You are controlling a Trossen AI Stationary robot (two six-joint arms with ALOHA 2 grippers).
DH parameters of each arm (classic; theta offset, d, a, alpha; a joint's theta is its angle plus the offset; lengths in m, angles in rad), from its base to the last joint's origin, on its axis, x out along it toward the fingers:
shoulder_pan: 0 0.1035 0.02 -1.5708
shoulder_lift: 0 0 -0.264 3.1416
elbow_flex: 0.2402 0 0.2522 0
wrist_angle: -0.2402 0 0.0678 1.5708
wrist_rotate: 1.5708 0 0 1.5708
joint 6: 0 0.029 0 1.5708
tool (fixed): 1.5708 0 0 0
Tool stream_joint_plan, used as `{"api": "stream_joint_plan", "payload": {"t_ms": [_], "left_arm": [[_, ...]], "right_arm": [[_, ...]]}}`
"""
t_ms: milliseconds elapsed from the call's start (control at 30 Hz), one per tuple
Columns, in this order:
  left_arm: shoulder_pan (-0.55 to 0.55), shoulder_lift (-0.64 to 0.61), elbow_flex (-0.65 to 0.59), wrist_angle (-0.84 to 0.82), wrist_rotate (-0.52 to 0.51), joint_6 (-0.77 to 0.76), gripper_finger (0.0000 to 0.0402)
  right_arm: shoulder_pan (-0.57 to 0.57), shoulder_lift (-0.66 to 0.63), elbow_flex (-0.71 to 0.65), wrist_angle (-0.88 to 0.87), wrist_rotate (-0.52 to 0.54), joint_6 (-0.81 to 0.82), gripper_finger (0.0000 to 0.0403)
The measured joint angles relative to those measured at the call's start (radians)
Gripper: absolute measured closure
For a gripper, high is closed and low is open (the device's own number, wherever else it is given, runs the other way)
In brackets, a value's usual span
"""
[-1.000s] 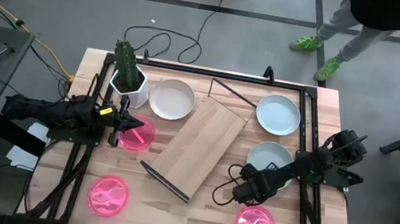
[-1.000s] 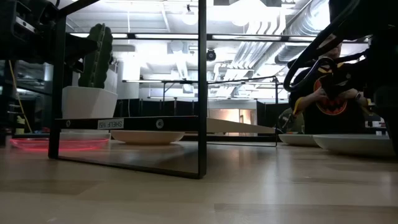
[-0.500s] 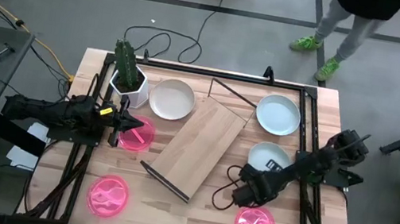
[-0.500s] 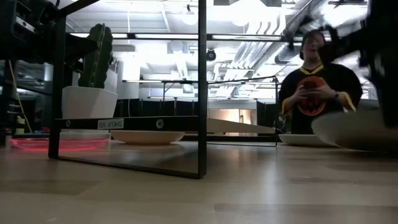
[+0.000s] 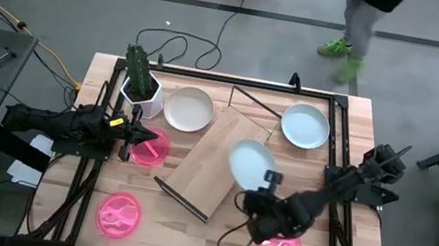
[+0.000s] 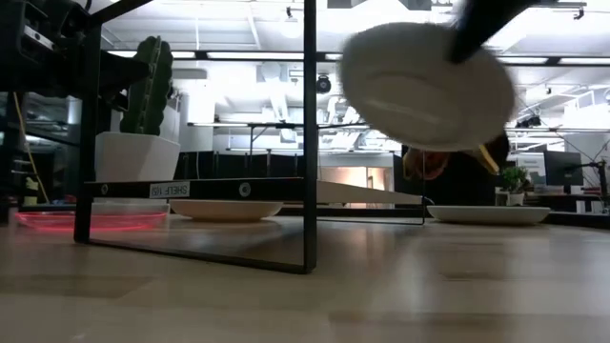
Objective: Place and stack plates onto a shelf
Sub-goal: Put the bottom right white plate on the shelf
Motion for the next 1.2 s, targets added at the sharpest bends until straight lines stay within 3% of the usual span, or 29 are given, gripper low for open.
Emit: {"api": "stream_joint_plan", "payload": {"t_ms": [233,400,600,900,1200], "left_arm": [[0.0,0.0,0.0,-0.001,0.0,0.0,0.0401],[0.0,0.0,0.0,0.0,0.0,0.0,0.0401],[0.0,0.0,0.0,0.0,0.0,0.0,0.0401],[0.0,0.0,0.0,0.0,0.0,0.0,0.0401],[0.0,0.0,0.0,0.0,0.0,0.0,0.0401]], "right_arm": [[-0.149,0.056,0.0,0.153,0.002,-0.395,0.0403],[-0.269,0.128,0.0,0.147,-0.049,-0.522,0.0403],[-0.337,0.211,0.0,0.147,-0.069,-0.641,0.0403],[-0.366,0.248,-0.001,0.13,-0.05,-0.675,0.0403],[-0.388,0.248,-0.001,0.083,-0.062,-0.587,0.0402]]}}
